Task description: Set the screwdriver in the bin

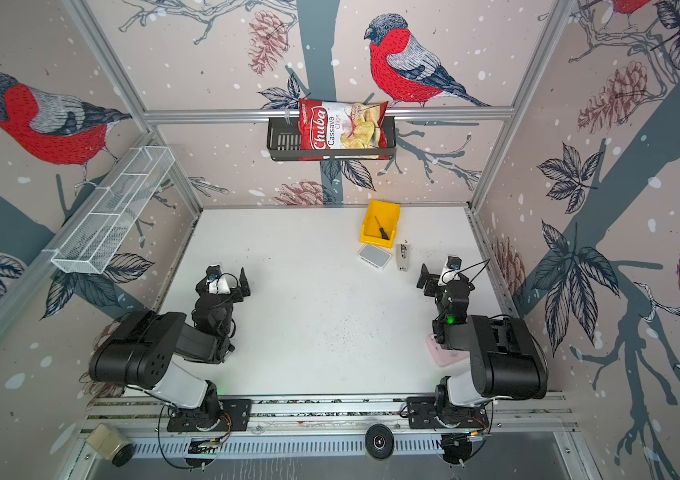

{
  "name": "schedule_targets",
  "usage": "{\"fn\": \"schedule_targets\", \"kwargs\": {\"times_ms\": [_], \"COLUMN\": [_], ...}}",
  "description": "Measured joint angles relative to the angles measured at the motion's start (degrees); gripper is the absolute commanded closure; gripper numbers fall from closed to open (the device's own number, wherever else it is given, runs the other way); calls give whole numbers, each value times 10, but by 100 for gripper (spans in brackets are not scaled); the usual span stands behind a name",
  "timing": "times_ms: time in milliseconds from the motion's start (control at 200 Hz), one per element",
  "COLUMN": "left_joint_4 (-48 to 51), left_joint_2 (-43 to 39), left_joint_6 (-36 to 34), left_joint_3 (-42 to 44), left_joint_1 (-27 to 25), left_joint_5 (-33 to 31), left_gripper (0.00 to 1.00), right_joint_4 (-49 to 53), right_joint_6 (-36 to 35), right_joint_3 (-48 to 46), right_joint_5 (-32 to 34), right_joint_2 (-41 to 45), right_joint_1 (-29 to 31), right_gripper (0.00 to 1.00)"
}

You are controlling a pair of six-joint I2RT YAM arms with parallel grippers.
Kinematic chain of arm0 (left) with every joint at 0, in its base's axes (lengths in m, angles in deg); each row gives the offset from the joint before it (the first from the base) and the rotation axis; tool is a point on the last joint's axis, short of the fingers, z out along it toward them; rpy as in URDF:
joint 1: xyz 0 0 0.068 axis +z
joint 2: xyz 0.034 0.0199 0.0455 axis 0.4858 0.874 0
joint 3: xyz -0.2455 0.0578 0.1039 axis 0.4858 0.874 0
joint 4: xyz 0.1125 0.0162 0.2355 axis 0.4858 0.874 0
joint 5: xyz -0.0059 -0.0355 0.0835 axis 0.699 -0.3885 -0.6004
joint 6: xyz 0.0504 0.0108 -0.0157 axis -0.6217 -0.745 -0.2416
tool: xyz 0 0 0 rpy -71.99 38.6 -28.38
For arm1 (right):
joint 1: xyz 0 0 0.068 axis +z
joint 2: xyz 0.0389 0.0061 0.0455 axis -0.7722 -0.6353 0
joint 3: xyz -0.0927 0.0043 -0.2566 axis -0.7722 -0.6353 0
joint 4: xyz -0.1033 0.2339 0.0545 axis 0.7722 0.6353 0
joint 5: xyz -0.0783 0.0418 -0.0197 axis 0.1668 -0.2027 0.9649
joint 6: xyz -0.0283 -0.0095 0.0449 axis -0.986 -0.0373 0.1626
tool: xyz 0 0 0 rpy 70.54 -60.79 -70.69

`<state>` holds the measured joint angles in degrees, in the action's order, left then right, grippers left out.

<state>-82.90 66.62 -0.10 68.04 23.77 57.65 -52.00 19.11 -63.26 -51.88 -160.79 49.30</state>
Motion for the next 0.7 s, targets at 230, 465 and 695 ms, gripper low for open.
{"fn": "schedule_targets", "kwargs": {"times_ms": [230,465,695], "left_joint_4": [40,46,46], "left_joint_2": [0,0,0], "left_joint_6": [6,6,6], "left_joint_3": [-23,-23,-23], "left_joint_1": [7,7,7], "left_joint_5": [-2,-2,-2], "left_gripper": [4,4,4], "right_joint_4": [-11,-12,-12], "right_joint_6": [2,3,3], "right_joint_3": [0,1,1], "right_joint_5": [14,33,42], "right_joint_2": [-8,-10,-10], "right_joint_1": [3,9,10], "right_gripper": [0,0,0]}}
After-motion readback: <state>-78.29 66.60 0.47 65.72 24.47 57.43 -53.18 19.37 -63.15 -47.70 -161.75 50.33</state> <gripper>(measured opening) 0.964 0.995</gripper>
